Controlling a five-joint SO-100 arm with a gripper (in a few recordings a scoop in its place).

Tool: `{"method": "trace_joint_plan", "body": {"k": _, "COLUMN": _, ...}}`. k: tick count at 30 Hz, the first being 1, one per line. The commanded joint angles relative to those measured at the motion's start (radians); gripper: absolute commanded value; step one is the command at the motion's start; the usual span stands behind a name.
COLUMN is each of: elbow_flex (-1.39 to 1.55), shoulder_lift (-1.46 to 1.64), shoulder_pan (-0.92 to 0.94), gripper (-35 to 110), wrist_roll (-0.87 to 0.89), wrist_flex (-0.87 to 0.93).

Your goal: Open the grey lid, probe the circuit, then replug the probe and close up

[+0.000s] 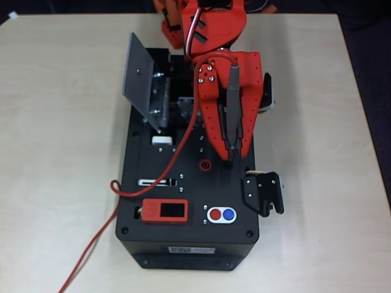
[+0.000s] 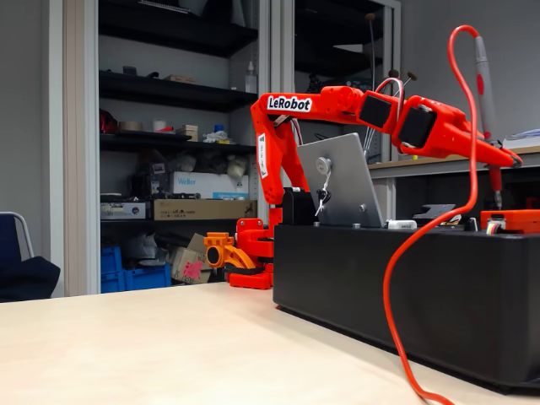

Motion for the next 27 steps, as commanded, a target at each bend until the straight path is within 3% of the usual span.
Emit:
{"method": "trace_joint_plan", "body": {"k": 1, "elbow_flex": -0.037, "shoulder_lift": 0.028, "shoulder_pan": 0.002, "gripper": 0, "wrist_roll": 0.009, "wrist_flex": 0.000}}
{"method": "trace_joint_plan", "body": {"k": 27, "elbow_flex": 0.021, "shoulder_lift": 0.020, "shoulder_pan": 0.005, "gripper": 0, "wrist_roll": 0.017, "wrist_flex": -0.051}}
